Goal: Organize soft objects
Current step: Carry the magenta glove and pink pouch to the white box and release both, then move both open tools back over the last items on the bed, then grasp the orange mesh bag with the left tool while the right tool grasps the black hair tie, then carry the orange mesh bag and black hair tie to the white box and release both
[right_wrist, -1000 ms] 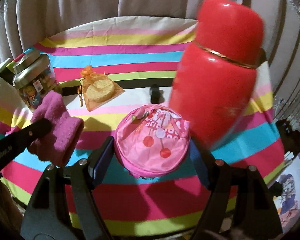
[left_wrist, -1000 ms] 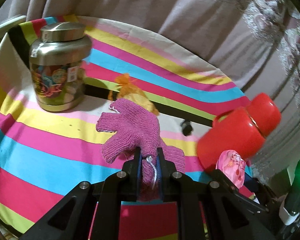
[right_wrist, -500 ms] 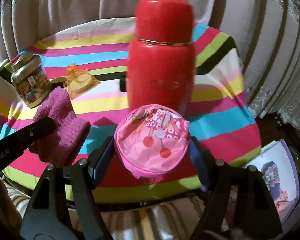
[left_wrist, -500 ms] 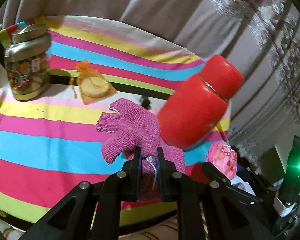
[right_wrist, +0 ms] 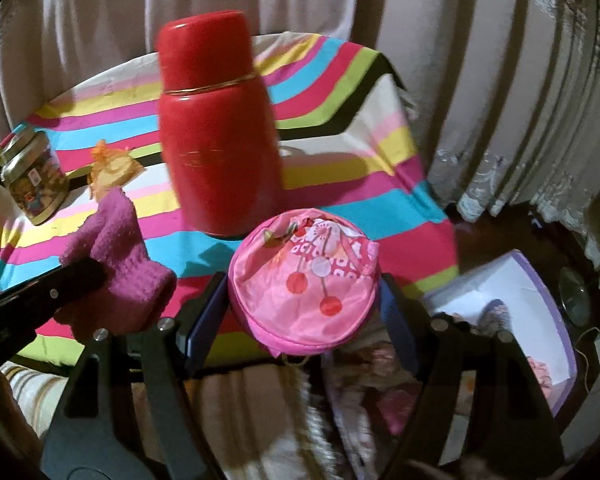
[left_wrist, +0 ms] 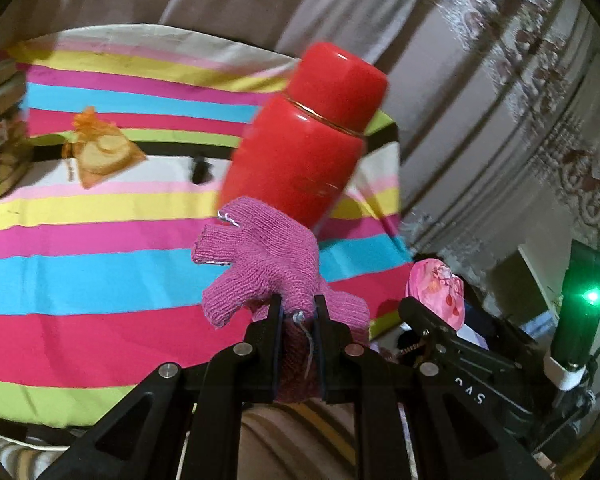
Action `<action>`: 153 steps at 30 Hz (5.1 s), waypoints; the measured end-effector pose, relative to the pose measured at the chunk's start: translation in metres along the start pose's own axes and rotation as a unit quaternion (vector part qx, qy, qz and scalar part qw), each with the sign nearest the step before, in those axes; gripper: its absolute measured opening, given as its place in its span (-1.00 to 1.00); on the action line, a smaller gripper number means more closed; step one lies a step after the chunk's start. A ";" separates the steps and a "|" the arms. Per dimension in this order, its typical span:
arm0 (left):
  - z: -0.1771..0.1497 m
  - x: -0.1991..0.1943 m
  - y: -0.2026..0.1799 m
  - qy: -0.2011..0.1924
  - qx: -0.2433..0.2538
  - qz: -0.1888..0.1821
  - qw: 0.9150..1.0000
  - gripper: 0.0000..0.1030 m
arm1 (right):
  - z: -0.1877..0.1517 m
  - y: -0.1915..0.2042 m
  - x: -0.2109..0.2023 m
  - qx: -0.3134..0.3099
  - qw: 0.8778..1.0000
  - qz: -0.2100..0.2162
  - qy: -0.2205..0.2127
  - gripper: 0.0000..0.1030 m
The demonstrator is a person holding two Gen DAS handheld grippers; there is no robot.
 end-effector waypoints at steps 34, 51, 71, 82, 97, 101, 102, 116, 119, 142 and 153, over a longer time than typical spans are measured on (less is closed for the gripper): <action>-0.039 0.035 -0.133 0.103 0.089 -0.143 0.980 0.16 | -0.026 -0.184 -0.063 0.115 0.988 -0.104 0.002 0.66; 0.005 -0.001 0.041 0.040 -0.046 -0.036 0.997 0.16 | -0.014 -0.003 -0.035 -0.079 0.997 0.000 0.026 0.66; 0.051 -0.024 0.213 -0.041 -0.152 0.095 0.983 0.16 | 0.036 0.217 0.052 -0.269 0.963 0.002 -0.013 0.66; 0.062 -0.002 0.243 -0.044 -0.147 0.150 0.977 0.16 | 0.080 0.262 0.160 -0.264 0.960 -0.089 -0.003 0.66; 0.067 0.012 0.246 -0.047 -0.130 0.160 0.977 0.16 | 0.130 0.242 0.256 -0.148 0.975 -0.151 0.072 0.57; 0.068 0.012 0.249 -0.050 -0.135 0.154 0.978 0.16 | 0.131 0.240 0.275 -0.146 0.968 -0.167 0.114 0.49; 0.068 0.012 0.249 -0.049 -0.136 0.152 0.978 0.16 | 0.133 0.239 0.280 -0.143 0.967 -0.163 0.131 0.48; 0.093 0.021 0.242 -0.061 -0.124 0.150 0.979 0.16 | 0.149 0.212 0.281 -0.118 0.966 -0.106 0.203 -0.46; 0.102 0.035 0.238 -0.054 -0.113 0.150 0.981 0.16 | 0.150 0.209 0.273 -0.116 0.972 -0.074 0.191 -0.53; 0.147 0.145 0.214 0.038 -0.024 0.192 0.980 0.69 | 0.069 0.186 0.114 -0.160 0.983 0.058 0.071 -0.54; 0.150 0.169 0.201 0.048 0.042 0.258 0.964 0.55 | 0.057 0.139 0.083 -0.107 0.990 0.077 0.060 -0.54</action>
Point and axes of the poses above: each gripper's, at about its wrist camera, not at the fingertips, and x roughly the way its jaws point, y to its left, z to its top, the point moved 1 cm from there along x, roughly the way its jaws point, and after that the axes turned 7 degrees about z, right-handed, at the moved point
